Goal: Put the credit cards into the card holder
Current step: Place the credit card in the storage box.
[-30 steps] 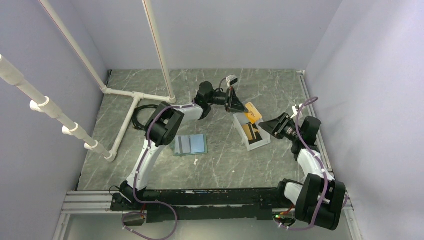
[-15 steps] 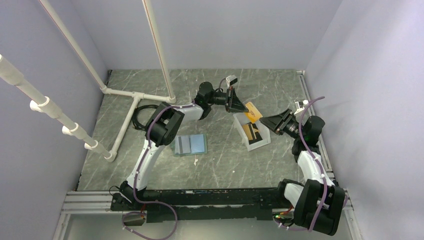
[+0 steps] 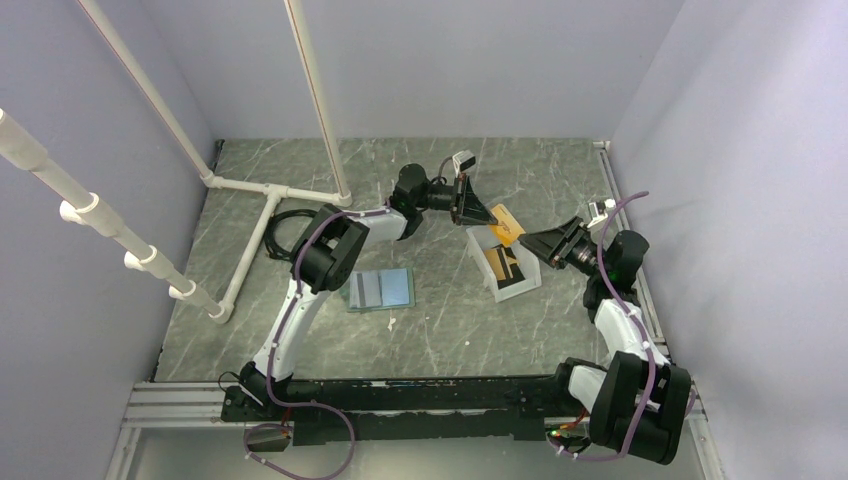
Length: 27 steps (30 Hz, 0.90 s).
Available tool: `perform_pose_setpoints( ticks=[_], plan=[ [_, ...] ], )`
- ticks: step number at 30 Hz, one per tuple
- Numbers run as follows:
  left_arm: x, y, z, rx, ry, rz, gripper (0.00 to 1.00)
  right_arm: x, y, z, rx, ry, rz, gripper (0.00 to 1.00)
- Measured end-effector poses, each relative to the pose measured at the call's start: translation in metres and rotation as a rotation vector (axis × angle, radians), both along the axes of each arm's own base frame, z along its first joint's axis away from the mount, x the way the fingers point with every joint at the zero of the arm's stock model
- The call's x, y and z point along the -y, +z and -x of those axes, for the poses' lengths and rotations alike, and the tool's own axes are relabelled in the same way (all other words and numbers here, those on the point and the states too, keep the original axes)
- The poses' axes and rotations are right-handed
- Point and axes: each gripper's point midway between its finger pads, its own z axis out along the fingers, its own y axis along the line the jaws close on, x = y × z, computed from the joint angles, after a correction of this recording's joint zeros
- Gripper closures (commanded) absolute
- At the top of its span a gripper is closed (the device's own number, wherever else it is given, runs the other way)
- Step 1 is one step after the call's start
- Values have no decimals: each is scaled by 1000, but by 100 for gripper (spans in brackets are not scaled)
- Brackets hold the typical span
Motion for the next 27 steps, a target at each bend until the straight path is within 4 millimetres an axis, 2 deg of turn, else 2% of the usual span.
perform_pose_setpoints(
  ticks=[10, 27],
  plan=[
    [4, -5, 5, -10, -13, 0, 100, 0, -2, -2, -5, 0, -3, 64],
    [4, -3, 7, -16, -18, 20, 100, 1, -8, -4, -23, 2, -6, 64]
  ],
)
